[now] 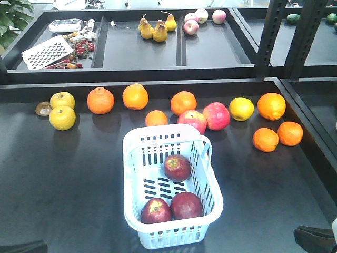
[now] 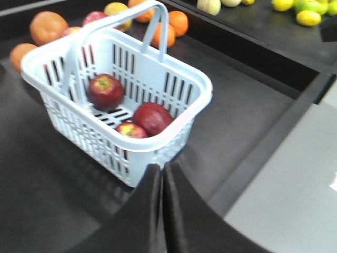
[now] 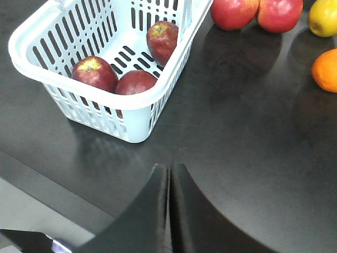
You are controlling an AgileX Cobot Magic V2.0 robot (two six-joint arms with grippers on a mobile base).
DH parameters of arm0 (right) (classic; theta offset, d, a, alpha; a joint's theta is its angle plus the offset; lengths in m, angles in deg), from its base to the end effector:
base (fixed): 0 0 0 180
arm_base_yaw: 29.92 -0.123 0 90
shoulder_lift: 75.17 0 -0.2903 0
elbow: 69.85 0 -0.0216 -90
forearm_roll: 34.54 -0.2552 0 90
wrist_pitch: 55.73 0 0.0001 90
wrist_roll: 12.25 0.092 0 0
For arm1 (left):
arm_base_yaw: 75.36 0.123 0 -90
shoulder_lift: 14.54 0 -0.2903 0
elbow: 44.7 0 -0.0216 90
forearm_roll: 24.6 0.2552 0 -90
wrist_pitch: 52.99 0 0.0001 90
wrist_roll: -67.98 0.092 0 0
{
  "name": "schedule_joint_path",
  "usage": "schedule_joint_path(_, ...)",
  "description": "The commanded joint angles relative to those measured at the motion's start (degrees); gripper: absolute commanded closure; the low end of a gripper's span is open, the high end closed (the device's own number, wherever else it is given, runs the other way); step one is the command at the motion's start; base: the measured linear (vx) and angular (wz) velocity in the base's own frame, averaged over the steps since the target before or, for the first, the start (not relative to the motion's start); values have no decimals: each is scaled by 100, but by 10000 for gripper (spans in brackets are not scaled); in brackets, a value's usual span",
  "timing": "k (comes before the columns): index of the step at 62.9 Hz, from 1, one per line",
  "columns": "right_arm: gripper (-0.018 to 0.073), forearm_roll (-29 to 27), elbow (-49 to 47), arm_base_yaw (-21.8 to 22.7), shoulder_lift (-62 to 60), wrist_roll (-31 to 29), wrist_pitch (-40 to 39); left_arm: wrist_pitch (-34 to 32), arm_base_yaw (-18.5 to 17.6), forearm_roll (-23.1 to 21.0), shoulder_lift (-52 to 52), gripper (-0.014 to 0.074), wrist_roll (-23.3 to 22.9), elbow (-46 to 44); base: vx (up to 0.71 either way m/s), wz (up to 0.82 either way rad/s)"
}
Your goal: Pick three apples into basket with both arms
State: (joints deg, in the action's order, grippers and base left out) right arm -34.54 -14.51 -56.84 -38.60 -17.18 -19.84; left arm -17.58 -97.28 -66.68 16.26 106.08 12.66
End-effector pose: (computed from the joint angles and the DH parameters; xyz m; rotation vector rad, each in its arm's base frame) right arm 0.0849 0.0431 0.2526 -0.6143 2.1528 0.2092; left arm 0.0620 -0.0635 0.2642 0.6660 1.9303 -0.6248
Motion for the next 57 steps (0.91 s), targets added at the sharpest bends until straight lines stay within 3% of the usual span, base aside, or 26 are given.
schedule_joint_path(1, 564, 38, -140, 7, 13, 7, -340, -444, -19, 437, 45, 603, -431, -68, 0, 0)
schedule_joint_path(5, 564, 38, -140, 7, 13, 7, -340, -510, -19, 1162, 45, 603, -1148, 83, 0, 0)
schedule_joint_path(16, 564, 38, -140, 7, 13, 7, -340, -1482, -19, 2744, 34, 603, -3966, 718, 0, 0)
schedule_joint_path(21, 564, 38, -140, 7, 13, 7, -340, -1979, -19, 3260, 34, 603, -4627, 1029, 0, 0)
schedule_joint_path(27, 564, 38, -140, 7, 13, 7, -340, -2426, -19, 3530, 34, 603, -4813, 1450, 0, 0)
schedule_joint_path(37, 564, 38, -140, 7, 13, 7, -340, -3221, -19, 3544, 34, 603, -4825, 2166, 0, 0)
schedule_joint_path(42, 564, 38, -140, 7, 13, 7, -340, -3049, -19, 3633, 34, 603, -4842, 2165, 0, 0)
schedule_joint_path(53, 564, 38, -140, 7, 13, 7, -340, -3212, -19, 4426, 34, 603, -4848, 2186, 0, 0)
schedule_joint_path(57, 564, 38, -140, 7, 13, 7, -340, -3233, -13, 4482, 29, 603, -4842, 2186, 0, 0)
